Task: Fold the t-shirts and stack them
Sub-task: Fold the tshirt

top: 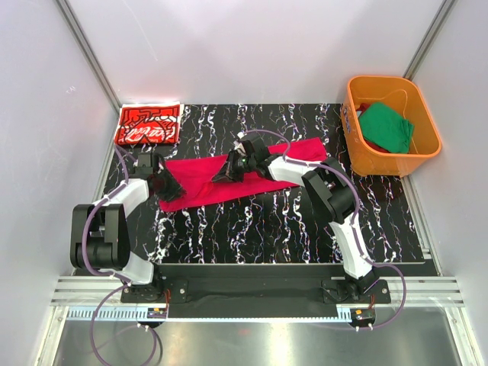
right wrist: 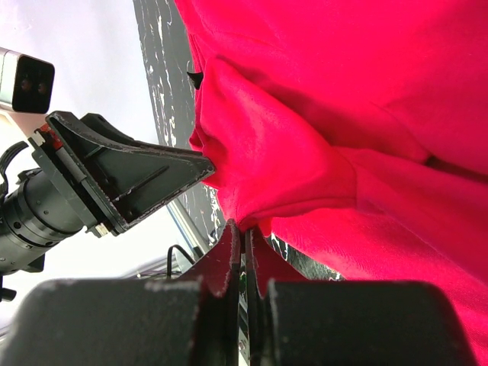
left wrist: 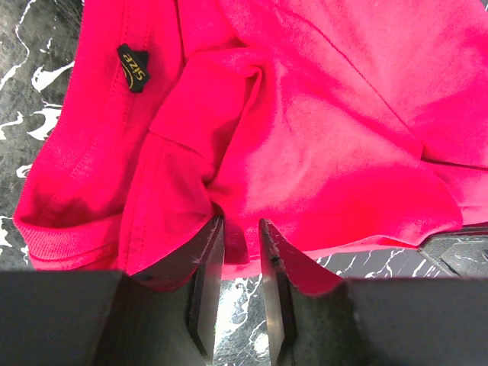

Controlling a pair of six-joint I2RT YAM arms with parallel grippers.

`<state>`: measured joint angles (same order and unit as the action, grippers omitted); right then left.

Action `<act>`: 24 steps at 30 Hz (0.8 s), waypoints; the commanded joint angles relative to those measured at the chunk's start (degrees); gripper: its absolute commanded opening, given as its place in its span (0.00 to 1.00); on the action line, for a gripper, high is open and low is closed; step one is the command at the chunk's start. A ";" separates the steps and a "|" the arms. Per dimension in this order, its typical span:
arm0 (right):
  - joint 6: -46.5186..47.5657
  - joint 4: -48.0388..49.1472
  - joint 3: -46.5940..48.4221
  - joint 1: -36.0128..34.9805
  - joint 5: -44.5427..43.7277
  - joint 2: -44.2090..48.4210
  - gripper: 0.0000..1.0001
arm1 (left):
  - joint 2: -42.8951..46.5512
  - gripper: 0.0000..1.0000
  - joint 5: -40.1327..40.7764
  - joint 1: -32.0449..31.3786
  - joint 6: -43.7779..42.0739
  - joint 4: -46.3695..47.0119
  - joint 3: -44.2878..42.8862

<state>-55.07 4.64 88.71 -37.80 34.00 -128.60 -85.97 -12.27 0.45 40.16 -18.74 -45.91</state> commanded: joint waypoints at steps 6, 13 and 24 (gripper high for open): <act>0.84 0.45 2.08 0.10 0.10 0.45 0.00 | 4.84 0.38 -0.56 -0.18 0.53 0.46 1.35; 0.84 0.72 1.73 0.10 0.19 0.71 0.00 | 4.32 0.23 -0.12 -0.18 0.71 0.29 0.82; 0.75 0.45 2.96 0.10 0.46 -0.43 0.00 | 3.53 0.00 1.63 -0.18 0.36 -0.15 -0.76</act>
<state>-55.07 4.62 88.82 -37.80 34.02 -128.68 -82.98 -11.99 0.45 40.56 -19.73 -44.82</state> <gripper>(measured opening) 0.020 0.012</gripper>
